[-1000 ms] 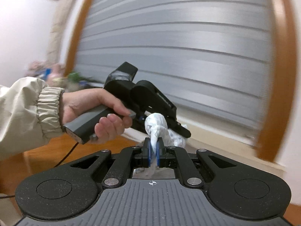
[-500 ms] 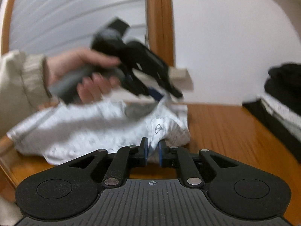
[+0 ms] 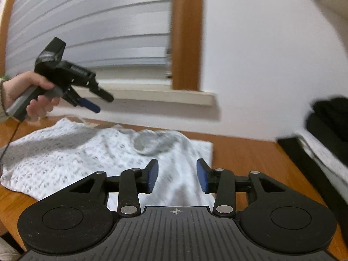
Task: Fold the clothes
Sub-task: 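Release the garment from both tools and spread it flat on the desk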
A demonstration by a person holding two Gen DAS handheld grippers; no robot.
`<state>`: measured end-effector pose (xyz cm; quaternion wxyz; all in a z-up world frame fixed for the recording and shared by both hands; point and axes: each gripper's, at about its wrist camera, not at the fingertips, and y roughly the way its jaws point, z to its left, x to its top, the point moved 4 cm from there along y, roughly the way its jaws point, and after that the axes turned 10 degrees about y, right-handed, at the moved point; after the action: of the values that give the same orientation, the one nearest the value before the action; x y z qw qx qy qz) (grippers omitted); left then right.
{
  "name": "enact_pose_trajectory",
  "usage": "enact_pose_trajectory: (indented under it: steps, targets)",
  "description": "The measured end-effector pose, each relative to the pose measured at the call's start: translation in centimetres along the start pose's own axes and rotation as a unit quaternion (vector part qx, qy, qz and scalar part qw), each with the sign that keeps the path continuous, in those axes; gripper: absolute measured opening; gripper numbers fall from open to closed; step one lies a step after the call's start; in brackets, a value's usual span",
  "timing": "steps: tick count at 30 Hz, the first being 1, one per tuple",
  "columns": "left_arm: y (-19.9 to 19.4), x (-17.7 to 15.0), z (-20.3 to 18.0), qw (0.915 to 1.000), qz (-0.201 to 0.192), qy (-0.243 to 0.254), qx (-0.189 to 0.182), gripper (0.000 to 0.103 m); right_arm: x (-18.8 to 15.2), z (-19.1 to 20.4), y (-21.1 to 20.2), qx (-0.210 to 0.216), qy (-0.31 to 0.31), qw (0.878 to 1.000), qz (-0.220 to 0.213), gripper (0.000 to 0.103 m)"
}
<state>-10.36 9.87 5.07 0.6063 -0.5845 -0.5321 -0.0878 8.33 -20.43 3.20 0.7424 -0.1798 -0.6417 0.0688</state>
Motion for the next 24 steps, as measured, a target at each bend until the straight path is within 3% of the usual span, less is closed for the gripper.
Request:
enact_pose_trajectory:
  steps: [4,10,17,19,21,23,24]
  targets:
    - [-0.7,-2.5,2.7,0.9989,0.0,0.023,0.04,0.08,1.6,2.9,5.8,0.027,-0.068,0.996,0.046,0.042]
    - [-2.0,-5.1,5.9,0.9996,-0.013,0.009,0.023,0.08,2.0,5.1,13.2,0.031,-0.206,0.971,0.116,0.044]
    - [-2.3,-6.6,5.4,0.997,-0.046,0.062,0.01,0.081,1.9,5.8,13.9,0.057,-0.264,0.957,0.103,0.07]
    - [-2.5,-6.7,5.4,0.997,-0.051,0.057,0.007,0.082,1.9,5.5,14.4,0.051,-0.268,0.956,0.106,0.07]
    - [-2.6,-6.7,5.7,0.9974,-0.055,0.048,0.0,0.082,2.1,5.0,14.9,0.058,-0.259,0.956,0.121,0.058]
    - [-2.7,-6.7,6.0,0.9975,-0.059,0.039,-0.006,0.082,3.0,3.7,15.4,0.056,-0.219,0.965,0.135,0.016]
    - [-2.7,-6.7,5.9,0.9974,-0.06,0.039,-0.006,0.082,3.7,2.8,15.3,0.059,-0.192,0.971,0.132,0.01]
